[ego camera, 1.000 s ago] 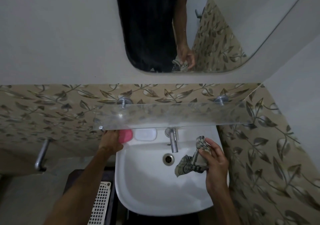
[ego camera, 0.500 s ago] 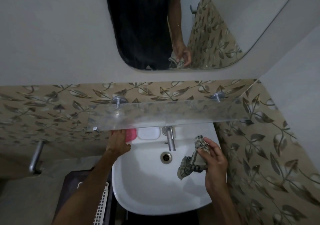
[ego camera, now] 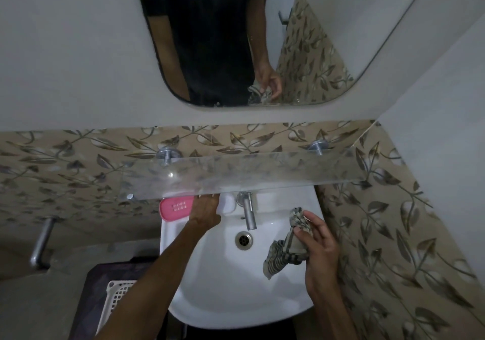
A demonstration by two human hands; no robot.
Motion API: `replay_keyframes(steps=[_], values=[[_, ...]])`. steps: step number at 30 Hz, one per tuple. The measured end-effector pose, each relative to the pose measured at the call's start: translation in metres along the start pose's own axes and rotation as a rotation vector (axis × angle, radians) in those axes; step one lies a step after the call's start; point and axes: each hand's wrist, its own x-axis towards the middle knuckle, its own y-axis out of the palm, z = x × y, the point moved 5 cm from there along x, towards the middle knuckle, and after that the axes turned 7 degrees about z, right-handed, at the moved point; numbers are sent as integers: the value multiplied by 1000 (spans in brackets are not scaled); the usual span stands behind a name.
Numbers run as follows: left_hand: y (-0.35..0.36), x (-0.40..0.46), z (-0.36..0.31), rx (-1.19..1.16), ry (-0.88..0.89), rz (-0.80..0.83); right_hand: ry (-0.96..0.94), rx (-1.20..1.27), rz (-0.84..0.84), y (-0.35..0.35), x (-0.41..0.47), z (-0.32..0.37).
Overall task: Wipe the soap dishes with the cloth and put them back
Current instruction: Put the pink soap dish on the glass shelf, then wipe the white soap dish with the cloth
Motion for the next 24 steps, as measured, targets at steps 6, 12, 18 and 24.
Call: replay_keyframes(steps=[6,12,18,24], values=[[0,-25,-7,-230,30,-198,37,46,14,-1,4,-2],[-3,-79,-19,-491,-7,-379,65,-44,132,27,6,-2],[-35,-134,-29,-646,-21,-582,21,-138,301,77,7,12],[-67,-176,-38,-888,49,-749,-36,-157,418,108,4,22]])
